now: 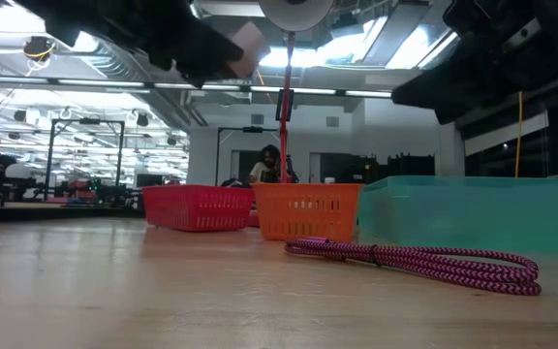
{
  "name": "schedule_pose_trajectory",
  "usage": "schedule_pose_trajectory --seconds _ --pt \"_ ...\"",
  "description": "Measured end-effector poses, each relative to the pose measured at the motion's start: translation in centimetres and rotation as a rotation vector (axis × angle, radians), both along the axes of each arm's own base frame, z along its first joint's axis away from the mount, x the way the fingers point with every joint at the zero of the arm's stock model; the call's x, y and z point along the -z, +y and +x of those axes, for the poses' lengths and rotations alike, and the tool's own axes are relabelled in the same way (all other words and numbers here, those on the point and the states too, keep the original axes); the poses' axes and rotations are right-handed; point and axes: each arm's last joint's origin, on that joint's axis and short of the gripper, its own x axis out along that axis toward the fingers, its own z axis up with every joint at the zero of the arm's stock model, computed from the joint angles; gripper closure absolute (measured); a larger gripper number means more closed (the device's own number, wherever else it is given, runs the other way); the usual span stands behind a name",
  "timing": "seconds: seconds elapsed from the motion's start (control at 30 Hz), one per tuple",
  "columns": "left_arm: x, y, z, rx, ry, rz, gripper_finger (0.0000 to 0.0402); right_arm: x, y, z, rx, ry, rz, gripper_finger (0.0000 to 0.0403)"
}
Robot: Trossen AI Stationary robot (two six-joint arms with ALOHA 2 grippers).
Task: Pick and place items into bin
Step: Put the white charger adapter into the orange bin
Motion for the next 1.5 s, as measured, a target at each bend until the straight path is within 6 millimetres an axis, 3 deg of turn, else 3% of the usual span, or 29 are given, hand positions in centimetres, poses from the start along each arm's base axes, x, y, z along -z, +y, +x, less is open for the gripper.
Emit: schedule_pose_trajectory --seconds 0.33,0.83,1.13,1.27,1.5 --pt "1.5 1.4 1.2 -0.08 0.032 -0.017 0.0208 -0.6 0.0 0.2 -0.007 -0.062 -0.023 0.0399" --pt "3.6 6.0 7.7 -0.186 0.138 0.058 0.0208 -0.8 -1.2 0.6 0.042 -0.075 -0.04 0.0398" --pt "4.0 7.5 10.8 -0.194 0.299 0.104 0.0208 -0.6 -1.4 0.6 0.051 -0.052 -0.051 0.0399" --pt "4.0 7.8 11.7 -0.199 0.291 0.11 0.0208 -0.3 -1.5 0.6 0.052 -0.023 -0.051 0.0399" --pt "5.6 8.6 11.9 -0.222 0.341 0.109 0.0207 0.1 -1.5 0.5 0.063 0.007 -0.021 0.0399"
